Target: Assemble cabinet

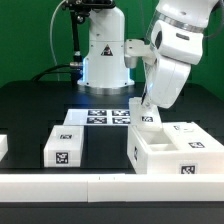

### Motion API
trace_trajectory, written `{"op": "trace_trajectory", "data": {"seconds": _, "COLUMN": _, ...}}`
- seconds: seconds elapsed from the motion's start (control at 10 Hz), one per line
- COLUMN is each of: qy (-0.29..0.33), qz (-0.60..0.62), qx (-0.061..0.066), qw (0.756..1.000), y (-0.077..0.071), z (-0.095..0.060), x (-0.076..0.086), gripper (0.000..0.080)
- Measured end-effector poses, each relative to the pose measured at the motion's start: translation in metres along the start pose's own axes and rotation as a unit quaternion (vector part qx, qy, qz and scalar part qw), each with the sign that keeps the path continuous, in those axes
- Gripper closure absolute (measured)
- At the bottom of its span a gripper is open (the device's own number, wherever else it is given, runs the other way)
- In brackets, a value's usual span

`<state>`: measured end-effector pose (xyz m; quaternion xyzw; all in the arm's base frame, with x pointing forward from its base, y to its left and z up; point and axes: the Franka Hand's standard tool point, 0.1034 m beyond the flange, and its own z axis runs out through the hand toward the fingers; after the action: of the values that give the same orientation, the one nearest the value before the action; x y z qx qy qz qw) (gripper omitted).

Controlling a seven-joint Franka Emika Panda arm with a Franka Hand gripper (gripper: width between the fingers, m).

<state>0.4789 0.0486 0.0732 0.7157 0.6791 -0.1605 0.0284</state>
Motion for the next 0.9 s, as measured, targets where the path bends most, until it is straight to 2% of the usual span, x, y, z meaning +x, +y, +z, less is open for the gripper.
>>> {"op": "trace_trajectory", "data": {"seconds": 0.1, "qy": 0.005, "qz": -0.010, "qx": -0.011, "qw": 1.000, "y": 0.004, "z": -0.001, "x": 0.000, "gripper": 0.0737}}
{"op": "trace_trajectory", "data": {"seconds": 0.2, "qy": 0.007, "qz": -0.009, "qx": -0.014, "qw": 1.000, "y": 0.003, "z": 0.000, "x": 0.000, "gripper": 0.0737}}
{"op": "trace_trajectory", "data": {"seconds": 0.6, "qy": 0.007, "qz": -0.010, "qx": -0.014, "qw": 1.000, "y": 0.003, "z": 0.001, "x": -0.001, "gripper": 0.0737}}
{"op": "trace_trajectory", "data": {"seconds": 0.8, "qy": 0.013, "qz": -0.047, "qx": -0.018, "qw": 0.999, "y": 0.013, "z": 0.003, "x": -0.014, "gripper": 0.0737}}
{"op": "trace_trajectory", "data": {"seconds": 0.9, "qy": 0.014, "qz": -0.060, "qx": -0.016, "qw": 0.998, "y": 0.019, "z": 0.002, "x": -0.017, "gripper": 0.0737}}
